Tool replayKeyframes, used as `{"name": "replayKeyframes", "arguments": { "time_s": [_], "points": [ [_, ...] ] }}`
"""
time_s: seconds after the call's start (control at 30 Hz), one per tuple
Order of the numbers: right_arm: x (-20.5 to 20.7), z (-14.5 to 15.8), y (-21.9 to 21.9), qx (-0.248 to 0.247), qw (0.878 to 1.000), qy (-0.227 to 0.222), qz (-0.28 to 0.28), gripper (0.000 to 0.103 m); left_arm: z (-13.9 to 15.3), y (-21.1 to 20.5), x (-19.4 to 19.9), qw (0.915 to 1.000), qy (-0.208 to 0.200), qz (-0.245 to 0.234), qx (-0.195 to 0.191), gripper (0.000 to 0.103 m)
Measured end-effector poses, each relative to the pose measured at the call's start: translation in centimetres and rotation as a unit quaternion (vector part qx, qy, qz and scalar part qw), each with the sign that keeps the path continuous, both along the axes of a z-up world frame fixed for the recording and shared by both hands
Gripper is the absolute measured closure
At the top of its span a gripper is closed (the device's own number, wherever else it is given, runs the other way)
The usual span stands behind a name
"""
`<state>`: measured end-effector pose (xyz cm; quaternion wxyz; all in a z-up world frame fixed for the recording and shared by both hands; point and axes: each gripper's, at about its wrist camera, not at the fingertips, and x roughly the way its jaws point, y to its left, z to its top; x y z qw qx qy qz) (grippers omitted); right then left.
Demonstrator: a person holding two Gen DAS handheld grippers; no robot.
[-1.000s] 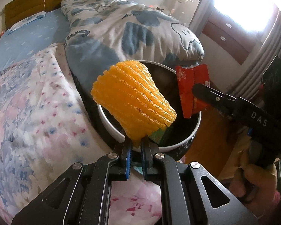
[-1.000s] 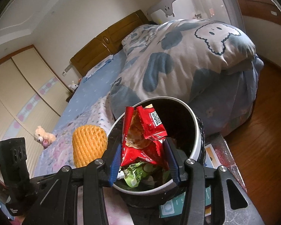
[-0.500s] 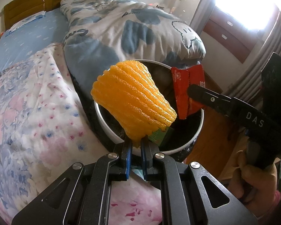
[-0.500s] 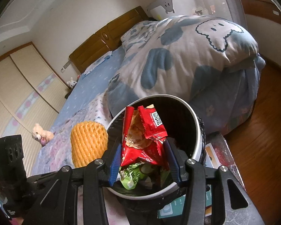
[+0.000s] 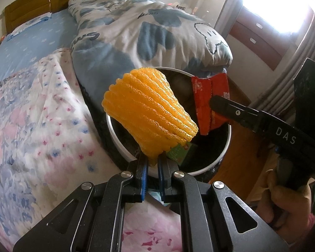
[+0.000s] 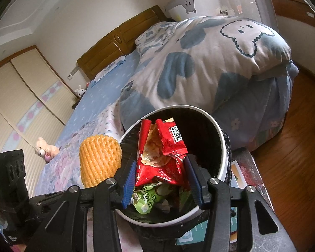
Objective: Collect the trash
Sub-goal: 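Hold the foam and chip bag above the bin opening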
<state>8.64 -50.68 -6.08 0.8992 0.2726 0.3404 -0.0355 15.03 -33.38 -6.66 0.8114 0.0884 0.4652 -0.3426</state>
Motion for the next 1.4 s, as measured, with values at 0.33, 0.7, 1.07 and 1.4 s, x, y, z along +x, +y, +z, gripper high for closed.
{"name": "replayKeyframes", "arguments": {
  "time_s": [0.33,0.7,1.07,1.4],
  "points": [
    [-0.05,0.03,-0.03,-0.001,1.0,0.0,-0.001,0.056,-0.05,-0.05,0.02,1.0,0.0,0.001,0.003,0.095],
    [0.07,0.04,-0.05,-0.002,1.0,0.0,-0.002,0.056,-0.19,-0.24,0.53,0.9999,-0.002,0.003,0.01,0.095],
    [0.55,0.08,0.05,-0.004,1.0,0.001,0.001,0.055,-0.09,-0.45,0.64,0.9999,-0.004,0.004,0.012,0.095],
    [0.57,0.12,0.09,-0.005,1.0,0.001,0.002,0.055,-0.08,-0.72,0.55,0.9999,-0.004,0.003,0.014,0.095]
  ]
}}
